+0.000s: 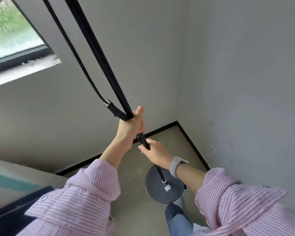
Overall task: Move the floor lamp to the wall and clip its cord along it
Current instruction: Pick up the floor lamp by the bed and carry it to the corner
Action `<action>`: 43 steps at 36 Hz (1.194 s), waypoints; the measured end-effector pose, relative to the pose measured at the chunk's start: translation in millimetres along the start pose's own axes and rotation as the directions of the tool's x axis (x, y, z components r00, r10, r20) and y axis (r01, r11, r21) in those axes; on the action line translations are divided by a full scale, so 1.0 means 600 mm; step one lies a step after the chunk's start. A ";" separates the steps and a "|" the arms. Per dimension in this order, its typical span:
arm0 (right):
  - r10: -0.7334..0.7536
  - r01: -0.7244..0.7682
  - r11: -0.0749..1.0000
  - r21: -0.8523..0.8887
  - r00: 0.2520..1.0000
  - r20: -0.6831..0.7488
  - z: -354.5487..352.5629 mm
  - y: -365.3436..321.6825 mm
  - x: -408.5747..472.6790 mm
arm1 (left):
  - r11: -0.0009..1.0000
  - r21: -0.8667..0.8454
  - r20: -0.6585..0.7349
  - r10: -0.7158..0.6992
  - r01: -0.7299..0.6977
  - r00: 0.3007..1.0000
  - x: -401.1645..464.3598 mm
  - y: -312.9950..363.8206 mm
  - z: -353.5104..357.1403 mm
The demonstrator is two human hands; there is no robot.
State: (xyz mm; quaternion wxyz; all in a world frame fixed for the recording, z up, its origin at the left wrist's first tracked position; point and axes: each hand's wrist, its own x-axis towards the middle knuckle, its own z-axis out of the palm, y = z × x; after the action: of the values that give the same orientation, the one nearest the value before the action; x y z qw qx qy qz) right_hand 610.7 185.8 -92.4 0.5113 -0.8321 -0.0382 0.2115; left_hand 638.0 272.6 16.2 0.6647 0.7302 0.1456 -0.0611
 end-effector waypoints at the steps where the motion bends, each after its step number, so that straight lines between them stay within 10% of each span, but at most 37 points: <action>1: 0.010 -0.010 1.000 -0.003 1.000 -0.001 -0.009 0.012 0.026 | 1.000 0.009 0.005 -0.016 0.015 1.000 0.030 -0.007 0.009; 15: -0.020 0.082 0.980 0.179 0.945 -0.325 -0.001 0.174 0.334 | 0.999 0.041 -0.094 -0.007 0.010 0.996 0.357 -0.146 0.099; 43: 0.020 0.028 0.988 0.153 0.954 -0.299 0.084 0.439 0.617 | 0.986 0.163 -0.130 0.000 0.021 0.992 0.609 -0.424 0.150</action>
State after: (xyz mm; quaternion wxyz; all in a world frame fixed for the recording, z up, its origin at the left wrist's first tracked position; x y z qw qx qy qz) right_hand 887.0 206.5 -455.8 0.5747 -0.8122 0.0545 0.0842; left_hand 919.6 250.4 -339.5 0.5914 0.7840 0.1866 -0.0288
